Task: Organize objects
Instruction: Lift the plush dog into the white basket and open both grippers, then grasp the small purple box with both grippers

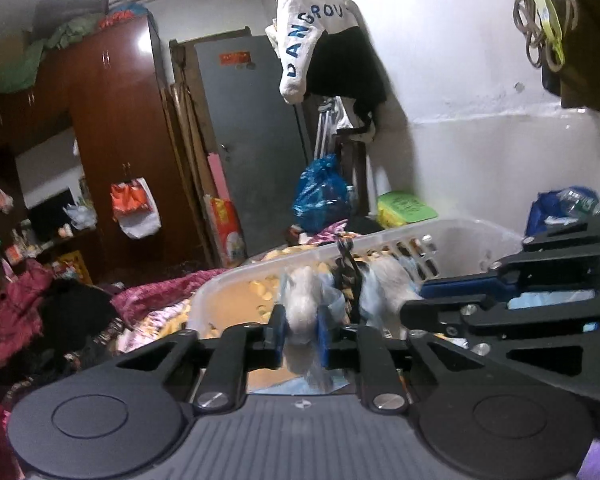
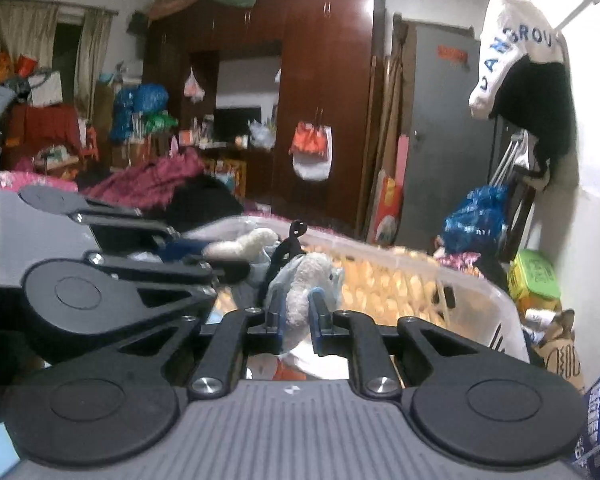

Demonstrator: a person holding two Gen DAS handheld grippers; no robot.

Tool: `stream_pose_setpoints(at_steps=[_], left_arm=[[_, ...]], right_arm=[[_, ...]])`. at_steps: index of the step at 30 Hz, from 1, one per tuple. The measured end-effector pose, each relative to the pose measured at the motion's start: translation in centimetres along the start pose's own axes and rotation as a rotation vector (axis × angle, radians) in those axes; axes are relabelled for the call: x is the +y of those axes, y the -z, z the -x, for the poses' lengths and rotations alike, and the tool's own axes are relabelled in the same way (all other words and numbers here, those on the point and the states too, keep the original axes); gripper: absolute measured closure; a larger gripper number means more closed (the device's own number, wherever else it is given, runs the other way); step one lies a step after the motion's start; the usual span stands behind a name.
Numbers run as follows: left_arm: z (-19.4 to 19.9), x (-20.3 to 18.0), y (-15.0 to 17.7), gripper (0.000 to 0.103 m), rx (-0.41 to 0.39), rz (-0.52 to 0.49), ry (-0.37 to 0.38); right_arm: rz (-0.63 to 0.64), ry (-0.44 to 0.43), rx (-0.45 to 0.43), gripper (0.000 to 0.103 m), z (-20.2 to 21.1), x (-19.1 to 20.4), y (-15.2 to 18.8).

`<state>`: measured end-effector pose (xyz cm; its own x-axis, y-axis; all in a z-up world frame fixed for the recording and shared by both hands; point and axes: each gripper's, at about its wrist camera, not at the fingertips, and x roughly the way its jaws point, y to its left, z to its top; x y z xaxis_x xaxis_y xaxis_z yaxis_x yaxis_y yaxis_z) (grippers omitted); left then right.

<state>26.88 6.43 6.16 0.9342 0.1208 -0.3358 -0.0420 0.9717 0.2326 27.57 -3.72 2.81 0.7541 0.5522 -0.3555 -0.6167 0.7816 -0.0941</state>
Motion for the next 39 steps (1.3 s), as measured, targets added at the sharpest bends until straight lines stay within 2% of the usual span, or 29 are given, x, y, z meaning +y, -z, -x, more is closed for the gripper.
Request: stream_pose_setpoints(at_steps=[1, 2, 3, 4, 5, 7, 9, 10, 11, 13, 15, 18, 21, 23, 28, 33, 34, 35, 37, 39], left_arm=[[0.6, -0.1, 0.1, 0.058, -0.022, -0.011, -0.021], [1.4, 0.0, 0.2, 0.048, -0.052, -0.016, -0.053], [2.7, -0.1, 0.3, 0.043, -0.092, -0.018, -0.085], [3.8, -0.2, 0.4, 0.037, -0.125, -0.021, -0.097], [5.7, -0.1, 0.8, 0.032, -0.163, -0.015, -0.096], [8.6, 0.2, 1.8, 0.022, -0.195, 0.019, -0.057], [11.2, 0.7, 4.0, 0.021, -0.178, 0.080, 0.009], [12.1, 0.9, 5.3, 0.021, -0.163, 0.108, 0.041], [12.9, 0.9, 6.8, 0.021, -0.142, 0.134, 0.076], [13.8, 0.8, 9.7, 0.021, -0.101, 0.172, 0.126], [14.1, 0.9, 12.3, 0.021, -0.068, 0.209, 0.146], [13.1, 1.3, 13.8, 0.021, -0.009, 0.256, 0.161], [11.9, 1.4, 14.5, 0.021, 0.038, 0.279, 0.180], [11.8, 1.3, 15.0, 0.021, 0.052, 0.281, 0.197], [10.8, 0.0, 14.8, 0.021, 0.094, 0.255, 0.214], [10.4, -0.6, 14.6, 0.021, 0.100, 0.265, 0.209], [10.4, -0.5, 14.6, 0.021, 0.101, 0.267, 0.208], [10.5, -0.4, 14.6, 0.021, 0.104, 0.268, 0.211], [10.4, -0.3, 14.6, 0.021, 0.109, 0.275, 0.219], [10.3, -0.4, 14.5, 0.021, 0.110, 0.278, 0.223]], right_arm=[[0.001, 0.011, -0.001, 0.083, 0.4, -0.2, 0.1], [-0.006, 0.020, -0.010, 0.072, 1.1, -0.4, 0.3], [-0.012, 0.022, -0.023, 0.064, 2.0, -0.8, 0.3], [-0.017, 0.017, -0.040, 0.048, 3.2, -1.1, 0.5], [-0.020, 0.019, -0.062, 0.043, 4.4, -1.4, 0.8], [-0.036, 0.028, -0.088, 0.041, 6.8, -2.1, 1.7], [-0.074, 0.013, -0.114, 0.027, 9.6, -3.1, 3.4], [-0.104, 0.007, -0.133, 0.015, 11.1, -3.7, 4.6], [-0.138, 0.007, -0.151, 0.010, 12.5, -4.5, 6.0], [-0.205, 0.017, -0.156, 0.008, 14.4, -5.7, 8.8], [-0.281, 0.032, -0.154, 0.006, 15.8, -6.8, 11.6], [-0.350, 0.050, -0.127, 0.006, 15.8, -8.4, 13.2], [-0.347, 0.077, -0.049, 0.006, 13.9, -9.4, 13.0], [-0.356, 0.070, -0.029, 0.016, 13.1, -9.7, 13.2], [-0.319, 0.027, 0.022, 0.029, 12.0, -8.7, 13.9], [-0.271, 0.028, 0.033, 0.032, 11.4, -7.4, 14.1], [-0.240, 0.037, 0.054, 0.036, 11.2, -6.9, 14.2], [-0.217, 0.042, 0.077, 0.046, 10.9, -6.5, 14.3], [-0.212, 0.020, 0.081, 0.056, 10.9, -6.2, 14.4], [-0.209, 0.024, 0.079, 0.059, 11.0, -6.2, 14.4]])
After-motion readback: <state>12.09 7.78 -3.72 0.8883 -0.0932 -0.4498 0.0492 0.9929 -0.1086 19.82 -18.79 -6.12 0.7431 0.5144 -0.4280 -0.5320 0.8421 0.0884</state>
